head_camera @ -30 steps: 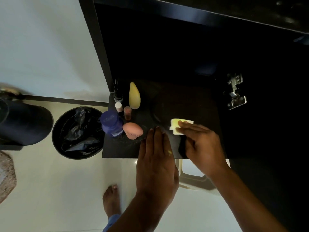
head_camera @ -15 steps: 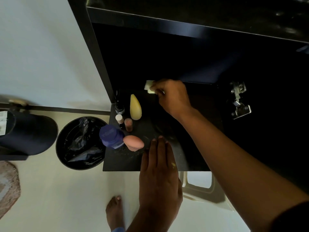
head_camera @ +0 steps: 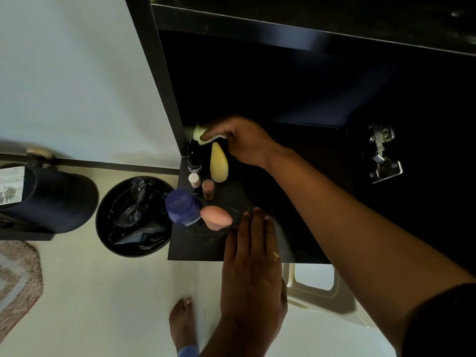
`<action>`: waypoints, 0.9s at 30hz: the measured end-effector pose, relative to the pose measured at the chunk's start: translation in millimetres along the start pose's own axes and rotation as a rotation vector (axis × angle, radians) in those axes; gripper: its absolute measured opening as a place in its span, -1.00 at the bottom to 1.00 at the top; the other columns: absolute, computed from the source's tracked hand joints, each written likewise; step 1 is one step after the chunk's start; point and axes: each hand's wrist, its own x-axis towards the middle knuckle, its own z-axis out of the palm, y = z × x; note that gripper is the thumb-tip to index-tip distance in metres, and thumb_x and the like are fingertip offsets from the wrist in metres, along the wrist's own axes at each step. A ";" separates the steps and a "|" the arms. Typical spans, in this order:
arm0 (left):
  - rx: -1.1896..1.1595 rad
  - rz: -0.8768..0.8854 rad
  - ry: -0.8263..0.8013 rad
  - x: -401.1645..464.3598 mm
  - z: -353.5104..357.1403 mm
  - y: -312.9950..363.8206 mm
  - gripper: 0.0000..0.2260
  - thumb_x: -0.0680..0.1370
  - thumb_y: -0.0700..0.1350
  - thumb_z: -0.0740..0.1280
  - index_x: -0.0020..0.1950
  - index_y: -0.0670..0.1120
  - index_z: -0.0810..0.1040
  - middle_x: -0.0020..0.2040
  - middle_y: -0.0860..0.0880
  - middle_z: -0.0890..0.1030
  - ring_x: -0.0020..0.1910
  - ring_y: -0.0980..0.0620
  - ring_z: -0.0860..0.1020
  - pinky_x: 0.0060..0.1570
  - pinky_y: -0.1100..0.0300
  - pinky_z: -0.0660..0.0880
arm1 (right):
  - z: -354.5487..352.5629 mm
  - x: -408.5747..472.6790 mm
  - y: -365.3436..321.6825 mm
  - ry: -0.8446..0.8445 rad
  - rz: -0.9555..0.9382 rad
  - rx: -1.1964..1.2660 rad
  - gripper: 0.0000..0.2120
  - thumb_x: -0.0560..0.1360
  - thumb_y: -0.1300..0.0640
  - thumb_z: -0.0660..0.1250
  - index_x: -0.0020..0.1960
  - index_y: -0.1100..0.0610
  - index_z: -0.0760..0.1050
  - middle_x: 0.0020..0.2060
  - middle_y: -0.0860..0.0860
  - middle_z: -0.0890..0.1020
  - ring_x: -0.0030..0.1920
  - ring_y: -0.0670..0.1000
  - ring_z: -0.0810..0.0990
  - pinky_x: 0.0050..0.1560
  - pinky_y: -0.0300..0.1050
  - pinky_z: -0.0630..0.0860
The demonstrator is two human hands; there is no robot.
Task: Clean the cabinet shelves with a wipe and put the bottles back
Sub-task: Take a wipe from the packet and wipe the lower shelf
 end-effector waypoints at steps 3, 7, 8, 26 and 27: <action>-0.007 -0.001 0.000 0.5 0.3 0.3 -0.10 0.40 0.04 0.46 0.65 -0.14 0.15 0.66 -0.15 0.17 0.63 -0.18 0.18 0.57 -0.12 0.22 | 1.9 -10.4 4.2 0.041 -0.088 -0.030 -0.45 0.39 0.64 0.20 0.11 0.16 0.71 0.28 0.11 0.63 0.37 0.06 0.54 0.42 0.02 0.45; -0.012 -0.005 0.003 0.5 0.2 1.6 -0.11 0.41 0.04 0.45 0.65 -0.13 0.14 0.66 -0.14 0.17 0.63 -0.17 0.17 0.58 -0.10 0.20 | 2.9 -27.1 8.2 0.086 -0.154 -0.053 -0.46 0.37 0.66 0.25 0.13 0.19 0.70 0.29 0.10 0.63 0.38 0.05 0.53 0.41 -0.01 0.47; -0.011 -0.008 -0.001 0.5 -0.2 1.8 -0.11 0.41 0.04 0.47 0.65 -0.14 0.15 0.65 -0.15 0.19 0.63 -0.17 0.18 0.57 -0.11 0.22 | 3.1 -31.0 9.5 0.094 -0.155 -0.058 -0.45 0.36 0.66 0.26 0.14 0.18 0.69 0.29 0.09 0.62 0.38 0.05 0.53 0.41 -0.01 0.47; -0.007 -0.030 0.012 0.3 0.5 7.5 -0.09 0.42 0.09 0.49 0.65 -0.15 0.13 0.64 -0.15 0.20 0.63 -0.16 0.17 0.58 -0.09 0.20 | -8.6 -107.7 18.7 0.174 -0.121 -0.200 -0.41 0.41 0.60 0.23 0.20 0.07 0.68 0.31 -0.04 0.61 0.33 0.02 0.49 0.36 -0.08 0.49; -0.009 -0.033 0.013 0.8 0.4 7.8 -0.08 0.41 0.09 0.51 0.64 -0.15 0.16 0.63 -0.15 0.22 0.62 -0.17 0.20 0.57 -0.10 0.23 | -7.6 -112.9 18.0 0.173 -0.119 -0.197 -0.40 0.41 0.60 0.22 0.21 0.07 0.68 0.31 -0.03 0.61 0.32 0.02 0.49 0.34 -0.07 0.50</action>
